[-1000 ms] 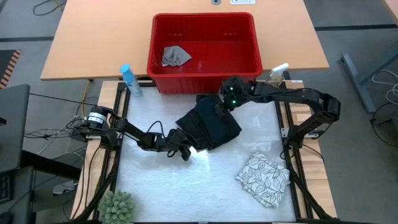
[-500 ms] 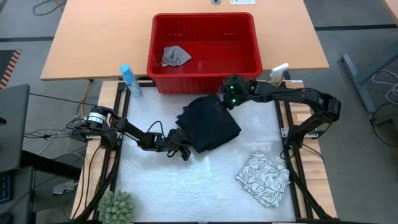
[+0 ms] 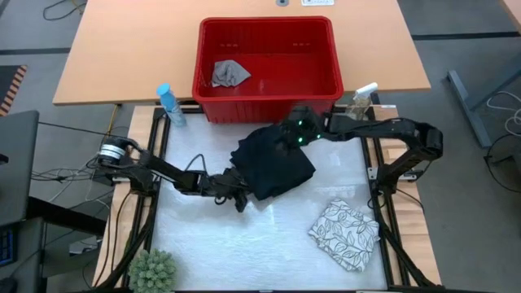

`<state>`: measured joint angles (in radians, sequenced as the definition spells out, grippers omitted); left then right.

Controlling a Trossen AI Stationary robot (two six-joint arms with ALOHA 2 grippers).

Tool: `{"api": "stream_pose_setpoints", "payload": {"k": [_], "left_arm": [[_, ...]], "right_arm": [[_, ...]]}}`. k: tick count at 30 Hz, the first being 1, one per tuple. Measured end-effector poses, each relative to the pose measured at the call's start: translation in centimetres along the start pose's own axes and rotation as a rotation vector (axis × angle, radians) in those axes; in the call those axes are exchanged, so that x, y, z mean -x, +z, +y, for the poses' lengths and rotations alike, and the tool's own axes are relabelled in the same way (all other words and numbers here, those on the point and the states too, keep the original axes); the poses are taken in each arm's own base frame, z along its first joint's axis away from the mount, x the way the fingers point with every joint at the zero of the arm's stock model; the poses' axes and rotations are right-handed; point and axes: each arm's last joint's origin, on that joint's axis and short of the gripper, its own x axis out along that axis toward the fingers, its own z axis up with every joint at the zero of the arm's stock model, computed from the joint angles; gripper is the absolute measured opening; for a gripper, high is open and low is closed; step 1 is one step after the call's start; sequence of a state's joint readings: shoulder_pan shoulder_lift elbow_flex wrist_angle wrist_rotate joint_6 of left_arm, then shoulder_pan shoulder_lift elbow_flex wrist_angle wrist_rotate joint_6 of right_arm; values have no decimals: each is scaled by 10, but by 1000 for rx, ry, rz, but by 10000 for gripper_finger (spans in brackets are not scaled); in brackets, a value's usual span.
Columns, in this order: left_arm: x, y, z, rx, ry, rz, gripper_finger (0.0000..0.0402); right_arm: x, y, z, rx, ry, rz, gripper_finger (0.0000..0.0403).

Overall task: Fold laundry
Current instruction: Fold the dark blue pants

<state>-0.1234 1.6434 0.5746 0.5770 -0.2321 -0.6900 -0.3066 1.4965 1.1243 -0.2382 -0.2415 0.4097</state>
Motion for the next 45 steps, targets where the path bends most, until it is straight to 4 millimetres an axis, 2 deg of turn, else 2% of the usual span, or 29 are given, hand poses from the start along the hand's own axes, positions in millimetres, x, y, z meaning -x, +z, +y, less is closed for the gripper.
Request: {"api": "stream_pose_setpoints", "payload": {"k": [3, 6, 9, 14, 18, 22, 26, 31, 35, 40, 45], "left_arm": [[20, 19, -10, -13, -52, -49, 0], [43, 44, -18, -65, -36, -200, 0], [56, 64, -13, -131, 20, -300, 0], [61, 83, 0, -65, -83, -291, 0], [53, 85, 12, -89, -50, -286, 0], [38, 80, 24, -85, -41, -224, 0], [22, 71, 34, -91, -4, -189, 0], [7, 64, 43, -69, 15, -182, 0], [-3, 53, 51, -64, 56, -121, 0], [-7, 45, 60, -47, 159, -93, 0], [-5, 46, 69, -19, 269, -108, 0]], "right_arm": [[-2, -1, 12, 74, 30, -35, 249], [-6, -7, 18, 120, 65, -70, 249], [-15, -21, 20, 94, 130, -95, 249], [-29, -44, 19, 60, 185, -143, 249], [-33, -51, 28, 83, 280, -161, 249], [-40, -63, 38, 103, 298, -115, 249], [-60, -78, 41, 113, 292, -70, 248], [-94, -98, 26, 75, 255, -14, 248], [-109, -107, 13, 29, 217, 28, 248], [-119, -115, 5, 19, 192, 60, 248], [-119, -118, -1, 39, 132, 95, 248]]}}
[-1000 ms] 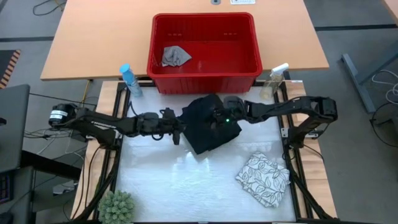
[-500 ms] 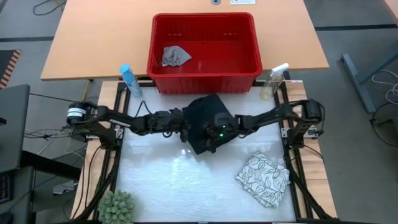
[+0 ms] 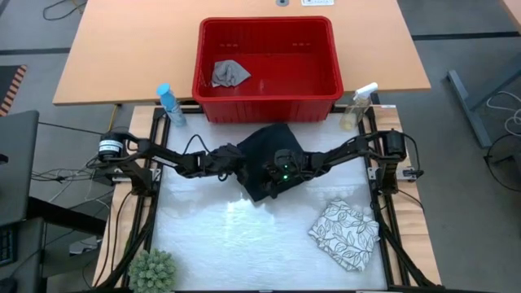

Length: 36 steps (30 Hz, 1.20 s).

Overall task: Fold laundry
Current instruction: Fold the dark blue pants

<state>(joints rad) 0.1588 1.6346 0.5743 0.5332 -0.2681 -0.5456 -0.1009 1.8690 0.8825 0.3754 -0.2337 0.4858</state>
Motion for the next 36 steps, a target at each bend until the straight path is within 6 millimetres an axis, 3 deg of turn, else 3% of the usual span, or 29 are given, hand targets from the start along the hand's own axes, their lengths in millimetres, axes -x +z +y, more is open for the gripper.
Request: {"api": "stream_pose_setpoints", "payload": {"k": [8, 11, 15, 19, 25, 32, 36], "left_arm": [[-2, 3, 10, 44, 61, 2, 0], [-2, 3, 12, 50, 67, 17, 0], [-2, 3, 13, 53, 62, 10, 0], [-2, 7, 11, 63, 42, -20, 0], [3, 28, -1, 60, -48, -128, 0], [0, 52, -15, -22, -56, -214, 0], [-3, 53, -10, -59, 37, -226, 0]], "right_arm": [[1, -4, -5, 8, -65, 32, 248], [7, 4, -2, -12, -44, -9, 248], [34, 33, 19, 53, -31, -112, 248], [74, 61, 28, 153, -172, -256, 248], [97, 81, -13, 109, -377, -331, 241], [71, 73, -64, 74, -474, -272, 204], [56, 63, -88, 36, -518, -224, 186]]}}
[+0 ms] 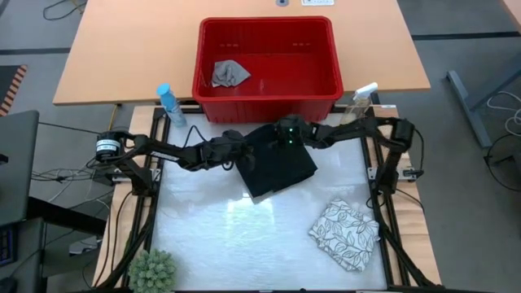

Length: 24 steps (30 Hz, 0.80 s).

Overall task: Fold laundry
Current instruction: Fold the dark blue pants

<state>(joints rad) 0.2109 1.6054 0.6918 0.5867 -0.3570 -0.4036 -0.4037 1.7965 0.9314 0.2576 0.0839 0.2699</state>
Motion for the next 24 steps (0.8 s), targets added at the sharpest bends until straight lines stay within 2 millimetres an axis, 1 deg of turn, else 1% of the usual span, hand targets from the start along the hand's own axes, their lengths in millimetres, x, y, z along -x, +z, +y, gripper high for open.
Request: {"api": "stream_pose_setpoints", "payload": {"k": [3, 6, 8, 10, 12, 14, 17, 21, 23, 24], "left_arm": [[-1, -2, 6, -10, 68, 18, 0], [-1, -7, 11, -11, 91, 37, 0], [-4, -10, 11, 13, 95, 35, 0], [-8, -17, 12, 37, 83, 55, 0], [-15, -26, 11, 65, 29, 73, 0], [-21, -33, 8, 88, -45, 84, 0], [-25, -42, 5, 102, -67, 99, 0], [-27, -44, 5, 95, -43, 106, 0], [-28, -44, 7, 91, -34, 113, 0], [-28, -44, 8, 91, -32, 116, 0]], "right_arm": [[-10, -9, -4, -29, -7, 28, 175], [-16, -16, -3, -47, 0, 56, 167], [-17, -17, -1, -45, 10, 61, 165], [-16, -16, 0, -39, 17, 57, 164], [-11, -11, 1, -26, 22, 43, 164], [-2, -3, 0, -12, 27, 20, 164], [17, 15, -3, -23, 33, -37, 164], [50, 37, -3, -3, 37, -93, 164], [69, 43, 2, 26, 46, -89, 164], [78, 42, 4, 51, 51, -81, 164]]}}
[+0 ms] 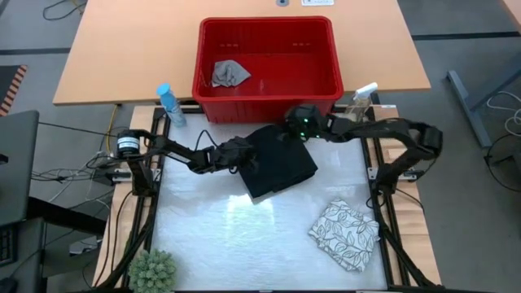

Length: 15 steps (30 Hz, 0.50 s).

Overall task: Fold laundry
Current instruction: Fold the dark blue pants

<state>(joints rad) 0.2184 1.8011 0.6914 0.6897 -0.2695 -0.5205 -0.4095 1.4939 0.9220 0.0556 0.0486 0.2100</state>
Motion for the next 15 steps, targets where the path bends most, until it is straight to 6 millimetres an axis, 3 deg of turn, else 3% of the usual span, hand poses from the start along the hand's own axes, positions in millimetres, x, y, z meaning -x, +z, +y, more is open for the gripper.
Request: {"api": "stream_pose_setpoints", "payload": {"k": [3, 8, 15], "left_arm": [[0, 1, 1, 2, 1, -1, 0], [0, 1, 2, 2, 2, 0, 0], [0, 1, 1, 2, 1, 0, 0]], "right_arm": [[20, -15, 5, 33, 19, 37, 163], [45, -66, 4, -26, 48, 91, 152], [48, -126, -2, -85, 46, 111, 127]]}}
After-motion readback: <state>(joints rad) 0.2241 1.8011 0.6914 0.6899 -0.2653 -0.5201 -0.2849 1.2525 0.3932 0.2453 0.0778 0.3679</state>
